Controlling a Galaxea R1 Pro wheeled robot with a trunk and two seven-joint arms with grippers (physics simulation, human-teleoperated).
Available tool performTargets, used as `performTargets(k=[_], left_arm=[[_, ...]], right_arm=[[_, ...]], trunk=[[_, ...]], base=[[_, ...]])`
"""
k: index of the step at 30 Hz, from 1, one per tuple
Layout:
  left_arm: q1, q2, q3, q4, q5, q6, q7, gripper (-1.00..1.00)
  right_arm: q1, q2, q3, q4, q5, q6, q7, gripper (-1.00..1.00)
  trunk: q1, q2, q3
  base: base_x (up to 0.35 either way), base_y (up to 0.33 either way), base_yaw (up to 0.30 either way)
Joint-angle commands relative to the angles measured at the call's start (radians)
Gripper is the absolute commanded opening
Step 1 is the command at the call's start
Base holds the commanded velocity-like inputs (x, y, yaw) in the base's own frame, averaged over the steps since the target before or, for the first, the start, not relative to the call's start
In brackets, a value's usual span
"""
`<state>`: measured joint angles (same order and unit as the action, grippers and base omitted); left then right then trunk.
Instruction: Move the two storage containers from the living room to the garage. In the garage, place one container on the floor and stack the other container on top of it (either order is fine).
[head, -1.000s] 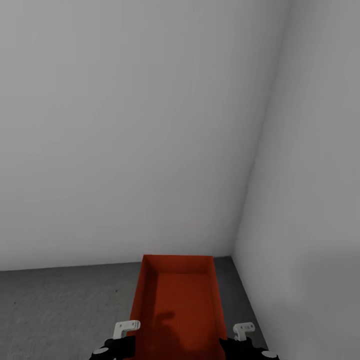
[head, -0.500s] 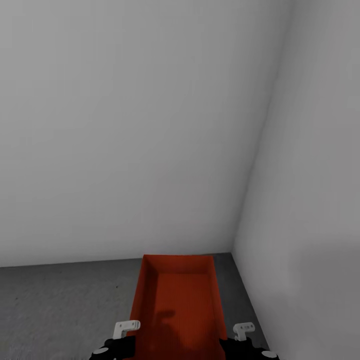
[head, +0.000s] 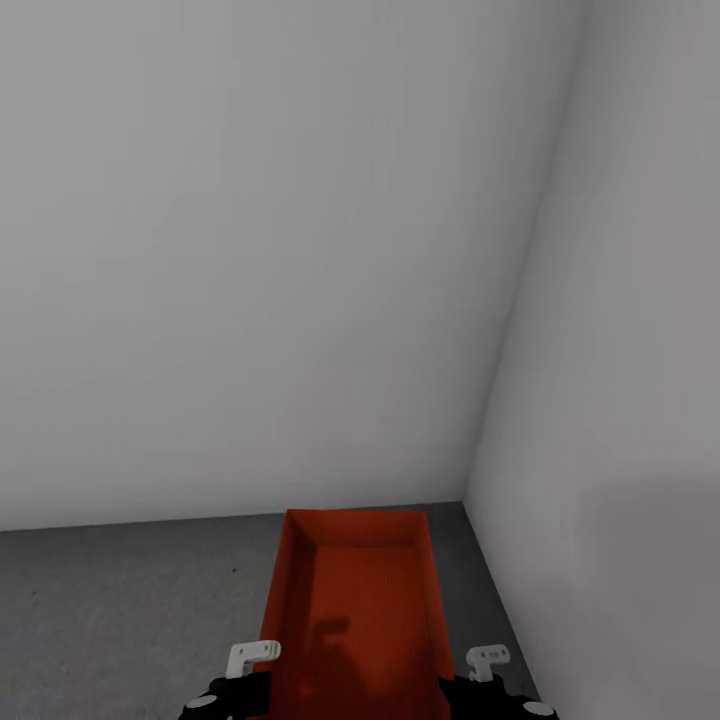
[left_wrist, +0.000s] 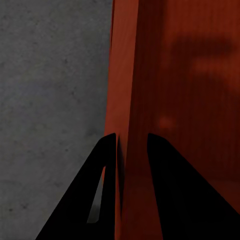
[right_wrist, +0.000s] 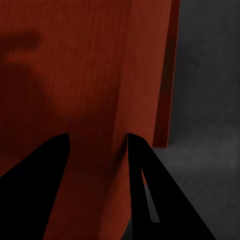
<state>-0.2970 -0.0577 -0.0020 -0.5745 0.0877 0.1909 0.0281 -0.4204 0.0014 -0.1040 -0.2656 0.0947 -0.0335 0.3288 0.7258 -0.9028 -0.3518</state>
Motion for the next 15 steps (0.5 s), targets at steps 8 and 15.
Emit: performTargets(k=[8, 15], left_arm=[[-0.001, -0.059, 0.013, -0.102, -0.006, 0.005, -0.008, -1.0], [-0.001, -0.059, 0.013, -0.102, -0.006, 0.005, -0.008, -1.0]], right_arm=[[0.0, 0.009, -0.013, 0.003, 0.02, 0.0, 0.016, -1.0], [0.0, 0.009, -0.013, 0.003, 0.02, 0.0, 0.016, -1.0]], trunk=[[0.031, -0.057, -0.027], [0.058, -0.106, -0.048]], base=[[0.0, 0.0, 0.0], [0.0, 0.0, 0.0]])
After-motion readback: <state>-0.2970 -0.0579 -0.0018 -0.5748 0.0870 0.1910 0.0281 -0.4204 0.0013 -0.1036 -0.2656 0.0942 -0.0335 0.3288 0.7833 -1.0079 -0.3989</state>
